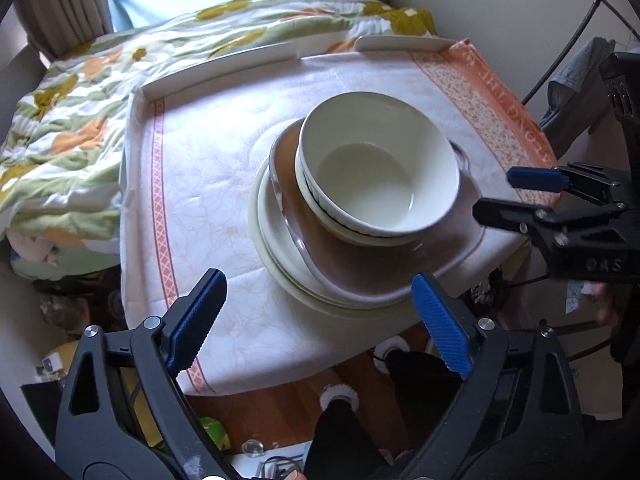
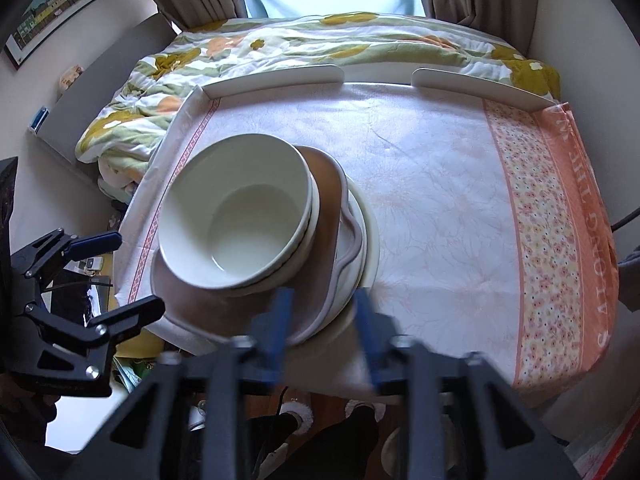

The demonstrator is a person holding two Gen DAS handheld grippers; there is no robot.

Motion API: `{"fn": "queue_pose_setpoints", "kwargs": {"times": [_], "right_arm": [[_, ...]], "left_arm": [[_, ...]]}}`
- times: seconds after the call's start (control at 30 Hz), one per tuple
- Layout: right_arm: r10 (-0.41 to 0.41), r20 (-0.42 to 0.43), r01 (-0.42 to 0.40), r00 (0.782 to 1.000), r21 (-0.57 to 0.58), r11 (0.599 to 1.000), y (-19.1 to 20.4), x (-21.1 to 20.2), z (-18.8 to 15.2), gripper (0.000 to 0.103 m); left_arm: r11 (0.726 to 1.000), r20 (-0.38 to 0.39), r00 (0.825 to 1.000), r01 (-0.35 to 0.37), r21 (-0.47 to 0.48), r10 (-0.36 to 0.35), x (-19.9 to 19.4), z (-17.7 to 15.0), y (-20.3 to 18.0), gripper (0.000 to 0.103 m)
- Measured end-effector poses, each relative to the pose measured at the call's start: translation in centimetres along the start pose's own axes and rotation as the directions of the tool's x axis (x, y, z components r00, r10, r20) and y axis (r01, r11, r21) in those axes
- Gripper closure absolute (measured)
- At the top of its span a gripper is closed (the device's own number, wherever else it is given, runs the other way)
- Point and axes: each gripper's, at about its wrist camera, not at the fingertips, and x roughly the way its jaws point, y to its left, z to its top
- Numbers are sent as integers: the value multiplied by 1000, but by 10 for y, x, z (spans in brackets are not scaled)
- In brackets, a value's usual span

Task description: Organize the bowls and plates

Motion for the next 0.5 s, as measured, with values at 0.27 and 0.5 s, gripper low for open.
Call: {"fn": "queue_pose_setpoints", "kwargs": {"times": [0.27, 0.5], "right_arm": [[-54, 136, 55, 989, -3, 999, 3, -41, -14, 2], [-52, 341, 59, 938, -11, 998, 7, -126, -13, 2]], "left_arm": [[983, 149, 988, -20, -181, 47, -58, -37, -1, 9], [959, 351, 921, -74, -274, 171, -145, -27, -27, 7]]}}
